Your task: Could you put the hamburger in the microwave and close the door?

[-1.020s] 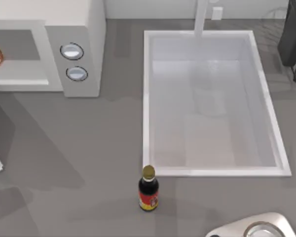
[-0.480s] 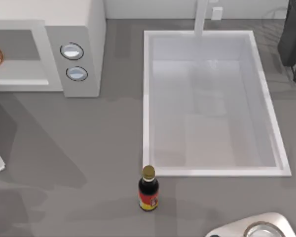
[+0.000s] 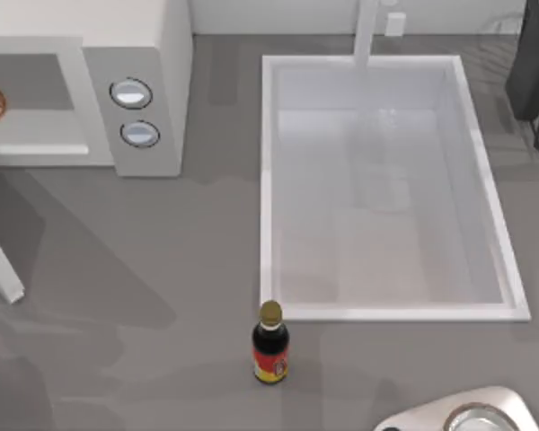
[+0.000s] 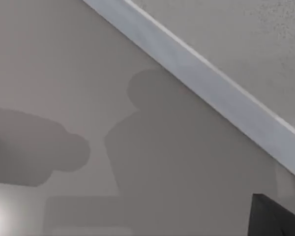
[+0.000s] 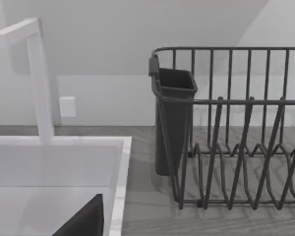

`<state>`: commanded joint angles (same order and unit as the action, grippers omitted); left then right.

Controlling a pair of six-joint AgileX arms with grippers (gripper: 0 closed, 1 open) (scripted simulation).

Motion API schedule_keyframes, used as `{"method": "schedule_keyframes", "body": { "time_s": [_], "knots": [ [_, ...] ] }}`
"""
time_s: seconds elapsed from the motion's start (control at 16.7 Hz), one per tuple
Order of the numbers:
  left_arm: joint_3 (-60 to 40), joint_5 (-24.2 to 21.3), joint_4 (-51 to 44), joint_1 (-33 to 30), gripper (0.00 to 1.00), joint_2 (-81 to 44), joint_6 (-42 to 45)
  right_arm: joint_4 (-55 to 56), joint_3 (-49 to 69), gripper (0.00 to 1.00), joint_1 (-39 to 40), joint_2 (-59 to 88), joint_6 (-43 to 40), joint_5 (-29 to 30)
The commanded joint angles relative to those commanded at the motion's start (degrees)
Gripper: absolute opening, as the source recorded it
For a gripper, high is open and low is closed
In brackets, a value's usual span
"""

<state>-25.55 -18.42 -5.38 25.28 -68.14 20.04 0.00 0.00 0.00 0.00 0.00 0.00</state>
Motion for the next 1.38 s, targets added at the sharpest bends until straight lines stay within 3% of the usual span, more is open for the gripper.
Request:
{"method": "schedule_keyframes", "body": {
  "time_s": [0.36,0.54,1.02,1.38],
  "knots": [
    [4.44,11.18,0.08,-15.91,0.00,6.14,-12.28,0.00,0.00,1.00,0.00,0.00,0.00,0.00],
    [5.62,14.58,0.26,-20.75,0.00,8.35,-16.05,0.00,0.00,1.00,0.00,0.00,0.00,0.00],
    [3.89,14.83,1.46,-21.23,0.00,6.18,-16.45,0.00,0.00,1.00,0.00,0.00,0.00,0.00],
    [-5.73,15.69,8.29,-22.38,0.00,-11.91,-17.12,0.00,0.00,1.00,0.00,0.00,0.00,0.00]
  ]
}}
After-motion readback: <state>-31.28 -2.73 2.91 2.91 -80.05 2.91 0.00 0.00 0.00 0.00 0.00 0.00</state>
